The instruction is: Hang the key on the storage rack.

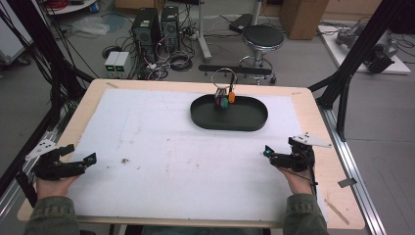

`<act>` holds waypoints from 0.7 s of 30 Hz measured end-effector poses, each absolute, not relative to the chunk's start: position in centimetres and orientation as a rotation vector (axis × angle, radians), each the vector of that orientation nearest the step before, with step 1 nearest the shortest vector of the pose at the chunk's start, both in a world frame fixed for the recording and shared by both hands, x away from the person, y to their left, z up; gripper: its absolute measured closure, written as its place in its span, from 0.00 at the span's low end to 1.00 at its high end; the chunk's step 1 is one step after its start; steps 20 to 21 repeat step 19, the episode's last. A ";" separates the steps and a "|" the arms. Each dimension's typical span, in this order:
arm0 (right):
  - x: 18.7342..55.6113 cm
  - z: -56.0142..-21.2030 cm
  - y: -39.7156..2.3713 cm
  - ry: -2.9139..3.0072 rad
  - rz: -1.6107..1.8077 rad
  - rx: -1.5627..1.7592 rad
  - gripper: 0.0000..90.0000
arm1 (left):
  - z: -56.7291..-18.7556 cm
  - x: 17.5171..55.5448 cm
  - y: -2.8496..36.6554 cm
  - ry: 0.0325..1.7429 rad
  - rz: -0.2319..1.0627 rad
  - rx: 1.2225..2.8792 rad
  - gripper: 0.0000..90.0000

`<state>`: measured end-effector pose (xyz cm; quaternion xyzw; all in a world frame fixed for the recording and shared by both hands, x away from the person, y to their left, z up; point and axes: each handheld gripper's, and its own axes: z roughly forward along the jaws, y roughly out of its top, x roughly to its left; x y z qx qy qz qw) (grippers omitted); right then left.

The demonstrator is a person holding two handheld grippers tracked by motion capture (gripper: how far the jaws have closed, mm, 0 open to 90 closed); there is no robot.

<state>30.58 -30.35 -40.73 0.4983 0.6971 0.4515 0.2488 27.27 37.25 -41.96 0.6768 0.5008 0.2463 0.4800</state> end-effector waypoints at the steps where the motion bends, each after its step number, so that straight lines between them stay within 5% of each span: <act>1: 30.5 -40.8 -30.3 1.898 1.232 1.350 0.01 | -42.0 27.3 37.3 1.222 0.599 1.652 0.02; 21: 28.9 -41.3 -29.6 1.885 1.299 1.279 0.01 | -42.0 27.3 37.2 1.219 0.594 1.657 0.02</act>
